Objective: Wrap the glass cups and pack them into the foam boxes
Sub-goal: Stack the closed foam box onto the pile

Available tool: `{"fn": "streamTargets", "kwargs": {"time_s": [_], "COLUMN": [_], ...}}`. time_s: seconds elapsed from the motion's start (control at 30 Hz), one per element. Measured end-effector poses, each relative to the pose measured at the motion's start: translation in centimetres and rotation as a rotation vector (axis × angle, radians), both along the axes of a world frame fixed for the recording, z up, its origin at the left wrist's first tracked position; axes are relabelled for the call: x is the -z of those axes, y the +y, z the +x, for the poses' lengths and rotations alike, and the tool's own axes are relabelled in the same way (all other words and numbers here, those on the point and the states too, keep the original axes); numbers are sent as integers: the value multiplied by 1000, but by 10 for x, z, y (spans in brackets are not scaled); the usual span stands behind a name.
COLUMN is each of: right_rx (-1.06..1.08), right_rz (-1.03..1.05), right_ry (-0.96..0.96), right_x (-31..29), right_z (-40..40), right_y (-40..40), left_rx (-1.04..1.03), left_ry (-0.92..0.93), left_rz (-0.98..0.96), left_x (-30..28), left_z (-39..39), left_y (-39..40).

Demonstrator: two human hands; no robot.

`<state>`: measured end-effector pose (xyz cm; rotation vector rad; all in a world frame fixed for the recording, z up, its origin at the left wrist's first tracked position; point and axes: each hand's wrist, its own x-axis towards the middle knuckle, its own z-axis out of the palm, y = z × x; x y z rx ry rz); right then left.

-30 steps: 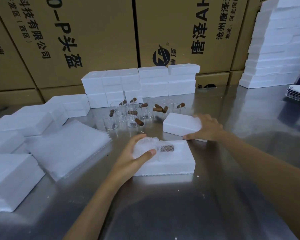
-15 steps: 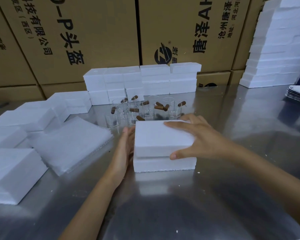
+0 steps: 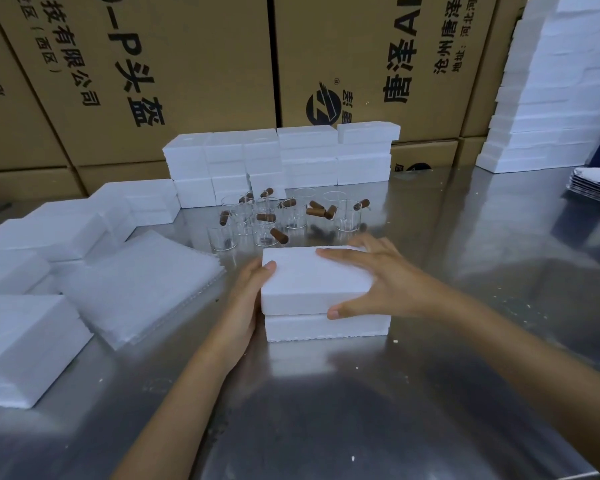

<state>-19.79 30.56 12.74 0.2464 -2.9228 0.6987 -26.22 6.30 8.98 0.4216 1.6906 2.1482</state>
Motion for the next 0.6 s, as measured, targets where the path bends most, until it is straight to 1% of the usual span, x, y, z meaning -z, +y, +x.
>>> {"fn": "streamTargets", "kwargs": {"time_s": [0.13, 0.3, 0.47, 0.53, 0.6], "right_rx": [7, 18, 7, 20, 39], "right_rz": [23, 62, 132, 183, 288], "right_ry": [-31, -58, -97, -103, -63], "right_x": [4, 3, -3, -7, -11], "right_z": [0, 1, 7, 10, 14], "right_y": [1, -1, -5, -7, -12], "left_rx": [-15, -103, -116, -134, -152], "left_ry": [8, -15, 8, 24, 46], "left_rz": [-5, 21, 16, -18, -89], "left_x": [4, 5, 5, 7, 6], "left_z": [-6, -12, -12, -9, -5], "left_y": [0, 2, 2, 1, -1]}}
